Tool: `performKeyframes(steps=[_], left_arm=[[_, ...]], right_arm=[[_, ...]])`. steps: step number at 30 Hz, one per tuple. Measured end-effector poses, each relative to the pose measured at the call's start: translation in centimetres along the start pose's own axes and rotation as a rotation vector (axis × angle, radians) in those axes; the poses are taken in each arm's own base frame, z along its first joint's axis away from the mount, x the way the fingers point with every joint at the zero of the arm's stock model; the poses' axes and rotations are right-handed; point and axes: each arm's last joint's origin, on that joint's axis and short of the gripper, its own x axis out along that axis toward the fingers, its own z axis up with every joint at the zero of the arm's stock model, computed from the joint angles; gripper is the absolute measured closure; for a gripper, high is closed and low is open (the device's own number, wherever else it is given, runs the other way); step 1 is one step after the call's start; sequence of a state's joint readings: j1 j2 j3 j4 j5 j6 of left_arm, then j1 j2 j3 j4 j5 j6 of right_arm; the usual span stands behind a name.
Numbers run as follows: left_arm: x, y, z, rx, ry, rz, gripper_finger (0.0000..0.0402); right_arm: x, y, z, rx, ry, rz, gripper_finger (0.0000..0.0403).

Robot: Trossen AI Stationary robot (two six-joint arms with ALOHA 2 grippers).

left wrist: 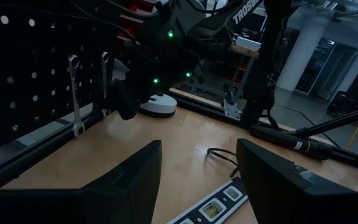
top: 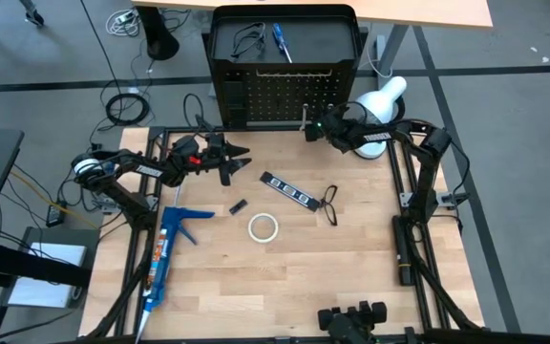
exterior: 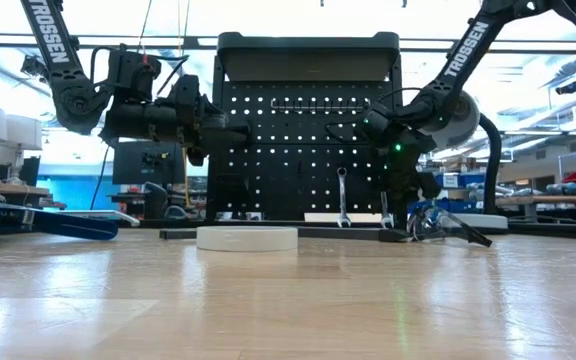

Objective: Hang tools onto peg board
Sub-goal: Unhang the right wrench from the peg board

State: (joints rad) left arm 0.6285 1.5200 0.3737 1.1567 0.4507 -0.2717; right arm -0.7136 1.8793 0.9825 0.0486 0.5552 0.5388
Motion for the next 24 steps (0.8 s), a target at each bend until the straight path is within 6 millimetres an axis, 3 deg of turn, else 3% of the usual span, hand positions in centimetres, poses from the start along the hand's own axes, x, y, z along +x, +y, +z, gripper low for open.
performKeyframes(steps=[9,24], left_arm=[[0.0,0.0,0.0,-0.001,0.002,-0.015,0.0188],[0.0,0.0,0.0,-0.001,0.001,-0.017,0.0188]], right_arm=[[-0.9,1.0,-1.1,-0.042,0.002,-0.035,0.0196],[-2.7,3.0,-2.5,0.055,-0.083,-0.034,0.0197]])
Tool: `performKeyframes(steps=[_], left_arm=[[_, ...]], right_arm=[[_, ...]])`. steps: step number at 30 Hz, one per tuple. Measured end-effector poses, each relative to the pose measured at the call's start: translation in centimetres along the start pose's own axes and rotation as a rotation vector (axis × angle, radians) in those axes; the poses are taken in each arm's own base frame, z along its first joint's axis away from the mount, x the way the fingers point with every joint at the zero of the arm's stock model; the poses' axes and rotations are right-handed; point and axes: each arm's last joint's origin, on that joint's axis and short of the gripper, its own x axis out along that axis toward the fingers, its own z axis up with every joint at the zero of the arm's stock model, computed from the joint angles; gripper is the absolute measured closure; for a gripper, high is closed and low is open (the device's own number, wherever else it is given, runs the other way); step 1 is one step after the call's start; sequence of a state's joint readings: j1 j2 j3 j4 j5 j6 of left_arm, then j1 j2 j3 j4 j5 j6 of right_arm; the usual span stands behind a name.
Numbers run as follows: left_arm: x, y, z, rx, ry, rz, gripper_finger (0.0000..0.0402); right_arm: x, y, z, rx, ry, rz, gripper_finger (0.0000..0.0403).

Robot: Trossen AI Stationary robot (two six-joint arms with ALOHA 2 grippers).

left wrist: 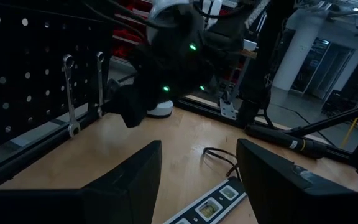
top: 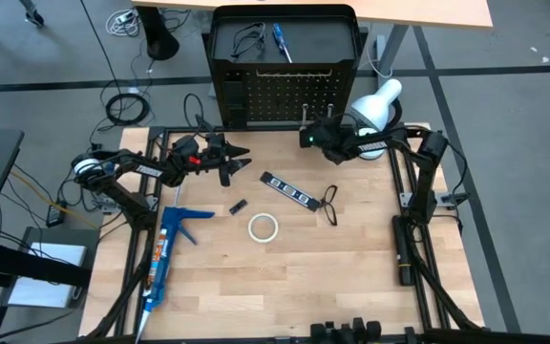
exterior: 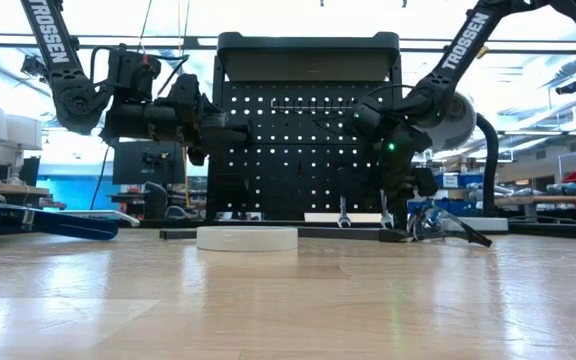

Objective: Hang tools onto peg board
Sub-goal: Unhang the right wrench from the peg board

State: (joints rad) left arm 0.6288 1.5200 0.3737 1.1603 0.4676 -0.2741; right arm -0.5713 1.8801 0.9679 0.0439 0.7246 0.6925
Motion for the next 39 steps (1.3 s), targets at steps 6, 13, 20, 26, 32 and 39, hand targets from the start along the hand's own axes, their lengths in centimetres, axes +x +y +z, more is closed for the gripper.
performKeyframes(steps=[6,13,20,26,32,39], left_arm=[[0.0,0.0,0.0,0.006,0.0,0.001,0.0188],[0.0,0.0,-0.1,0.058,0.005,0.003,0.0188],[0.0,0.0,0.0,0.06,0.002,0.004,0.0188],[0.0,0.0,0.2,0.066,-0.022,-0.002,0.0188],[0.0,0.0,0.3,0.07,-0.028,-0.005,0.0188],[-0.2,0.2,0.4,0.07,-0.028,-0.003,0.0188]], right_arm=[[-1.5,0.4,-2.1,0.067,-0.102,-0.032,0.0197],[-0.4,-0.6,-1.8,0.045,-0.11,-0.042,0.0197],[1.2,-1.9,-0.8,0.048,-0.042,-0.004,0.0197],[1.7,-2.0,-0.4,0.035,-0.051,0.019,0.0197],[2.5,-1.1,-1.0,-0.009,-0.077,-0.001,0.0197],[2.7,-1.3,-0.9,0.009,-0.078,-0.01,0.0198]])
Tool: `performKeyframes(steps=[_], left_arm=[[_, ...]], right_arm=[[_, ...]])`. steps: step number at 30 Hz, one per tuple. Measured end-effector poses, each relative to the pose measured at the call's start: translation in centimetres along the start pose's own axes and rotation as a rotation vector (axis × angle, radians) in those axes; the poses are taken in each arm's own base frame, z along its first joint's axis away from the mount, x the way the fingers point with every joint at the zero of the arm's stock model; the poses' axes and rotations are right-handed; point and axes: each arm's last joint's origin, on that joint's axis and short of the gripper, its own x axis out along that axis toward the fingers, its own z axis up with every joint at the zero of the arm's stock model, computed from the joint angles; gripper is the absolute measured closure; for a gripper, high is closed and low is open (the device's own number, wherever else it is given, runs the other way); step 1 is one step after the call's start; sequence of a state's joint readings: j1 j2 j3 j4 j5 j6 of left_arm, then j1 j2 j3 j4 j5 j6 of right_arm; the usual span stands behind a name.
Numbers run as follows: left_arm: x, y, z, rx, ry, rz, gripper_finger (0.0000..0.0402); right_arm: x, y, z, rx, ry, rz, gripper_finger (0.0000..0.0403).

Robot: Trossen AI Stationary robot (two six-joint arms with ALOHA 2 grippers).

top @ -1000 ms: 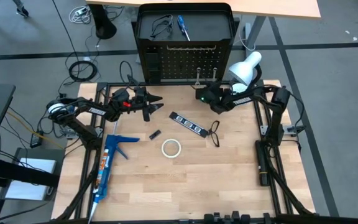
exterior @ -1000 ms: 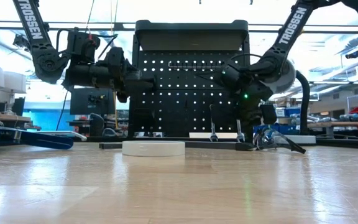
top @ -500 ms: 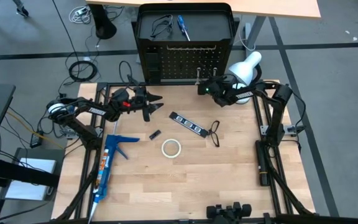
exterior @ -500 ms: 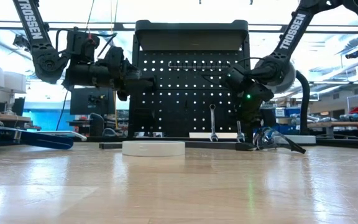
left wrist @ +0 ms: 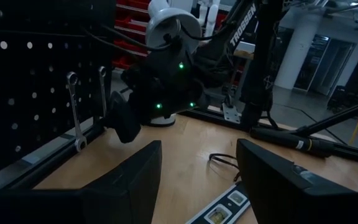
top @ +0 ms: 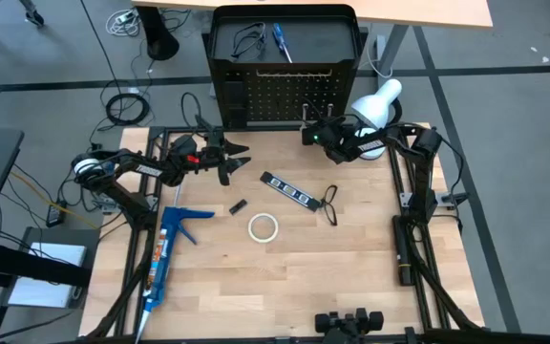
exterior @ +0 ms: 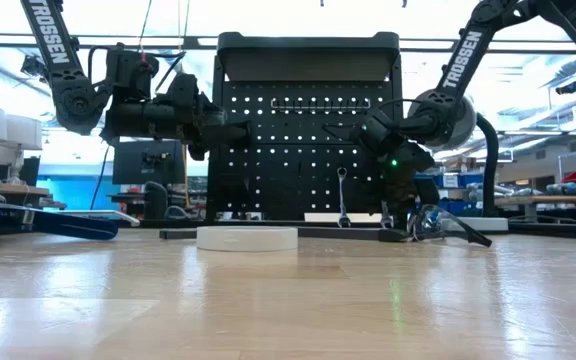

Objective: Hang tools onto peg board
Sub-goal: Unhang the right wrench from the peg board

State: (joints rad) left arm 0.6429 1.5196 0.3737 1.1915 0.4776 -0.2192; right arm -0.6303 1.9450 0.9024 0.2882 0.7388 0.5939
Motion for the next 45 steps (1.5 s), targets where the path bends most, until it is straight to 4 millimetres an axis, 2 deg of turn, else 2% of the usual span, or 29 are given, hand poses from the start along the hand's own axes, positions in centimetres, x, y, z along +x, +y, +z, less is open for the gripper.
performKeyframes(steps=[9,17,27,31,39,42,45], left_arm=[[0.0,0.0,0.0,-0.002,0.003,-0.011,0.0188],[-0.3,0.4,0.1,-0.02,0.005,-0.018,0.0188],[-0.4,0.5,0.1,-0.026,0.008,-0.035,0.0188],[-0.4,0.5,0.1,-0.026,0.008,-0.035,0.0188],[-0.4,0.5,0.1,-0.027,0.009,-0.036,0.0188],[-0.4,0.5,0.1,-0.027,0.008,-0.036,0.0188],[-0.4,0.5,0.1,-0.027,0.008,-0.036,0.0188]], right_arm=[[0.7,0.0,1.0,0.001,0.062,0.022,0.0219],[0.8,-0.2,0.9,-0.004,0.079,0.011,0.0251],[0.9,-0.2,1.1,-0.025,0.079,0.034,0.0314],[0.9,-0.2,1.1,-0.029,0.085,0.047,0.0297],[0.9,-0.1,1.1,-0.001,0.097,0.052,0.0204],[1.1,0.0,1.5,0.007,0.104,0.065,0.0191],[1.3,-0.2,1.6,0.01,0.108,0.06,0.0195]])
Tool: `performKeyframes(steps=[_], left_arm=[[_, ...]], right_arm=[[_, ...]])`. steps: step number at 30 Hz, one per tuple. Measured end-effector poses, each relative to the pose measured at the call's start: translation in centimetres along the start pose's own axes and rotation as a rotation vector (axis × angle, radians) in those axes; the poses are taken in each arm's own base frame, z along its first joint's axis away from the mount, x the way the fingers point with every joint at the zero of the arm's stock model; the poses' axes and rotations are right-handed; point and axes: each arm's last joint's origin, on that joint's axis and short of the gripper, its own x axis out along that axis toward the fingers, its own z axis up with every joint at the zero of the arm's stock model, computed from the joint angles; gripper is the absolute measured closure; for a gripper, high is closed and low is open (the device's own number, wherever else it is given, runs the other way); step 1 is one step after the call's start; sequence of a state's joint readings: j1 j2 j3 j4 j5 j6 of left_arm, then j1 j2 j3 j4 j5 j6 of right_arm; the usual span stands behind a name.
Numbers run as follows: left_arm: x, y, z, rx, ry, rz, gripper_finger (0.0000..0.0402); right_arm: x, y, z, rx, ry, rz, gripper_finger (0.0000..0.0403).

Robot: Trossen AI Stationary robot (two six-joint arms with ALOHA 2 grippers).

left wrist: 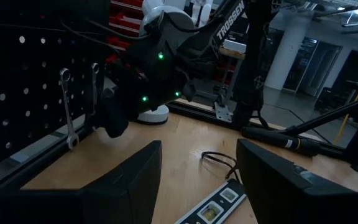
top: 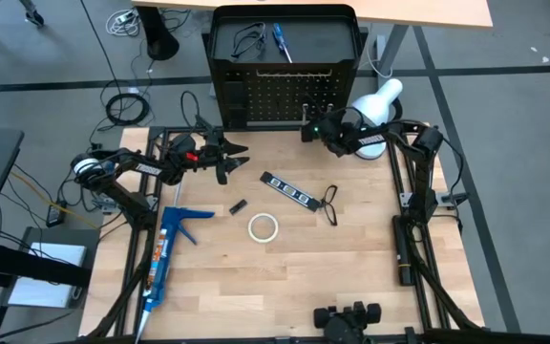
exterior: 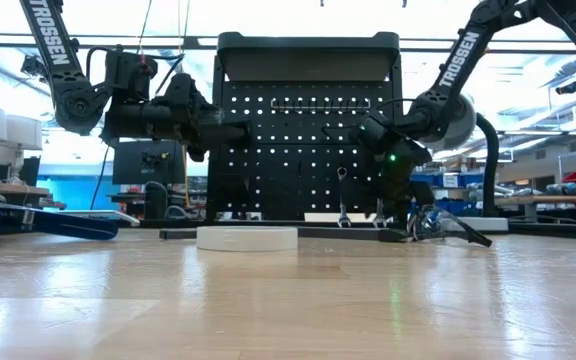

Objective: Hang tools onto peg board
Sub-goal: Unhang the right wrench from the peg board

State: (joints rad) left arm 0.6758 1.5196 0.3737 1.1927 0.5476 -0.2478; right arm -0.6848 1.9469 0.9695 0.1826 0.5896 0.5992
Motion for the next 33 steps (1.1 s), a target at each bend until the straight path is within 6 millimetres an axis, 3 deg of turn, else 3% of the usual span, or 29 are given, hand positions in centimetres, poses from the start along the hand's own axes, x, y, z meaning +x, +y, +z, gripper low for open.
performKeyframes(steps=[19,33], left_arm=[[0.0,-0.02,0.0,0.0,0.002,-0.007,0.0188],[0.0,0.03,-0.04,0.002,0.003,0.009,0.0188]], right_arm=[[-0.31,-0.04,-0.29,-0.021,-0.007,-0.063,0.033],[-0.25,-0.13,-0.2,-0.013,-0.007,-0.06,0.0346]])
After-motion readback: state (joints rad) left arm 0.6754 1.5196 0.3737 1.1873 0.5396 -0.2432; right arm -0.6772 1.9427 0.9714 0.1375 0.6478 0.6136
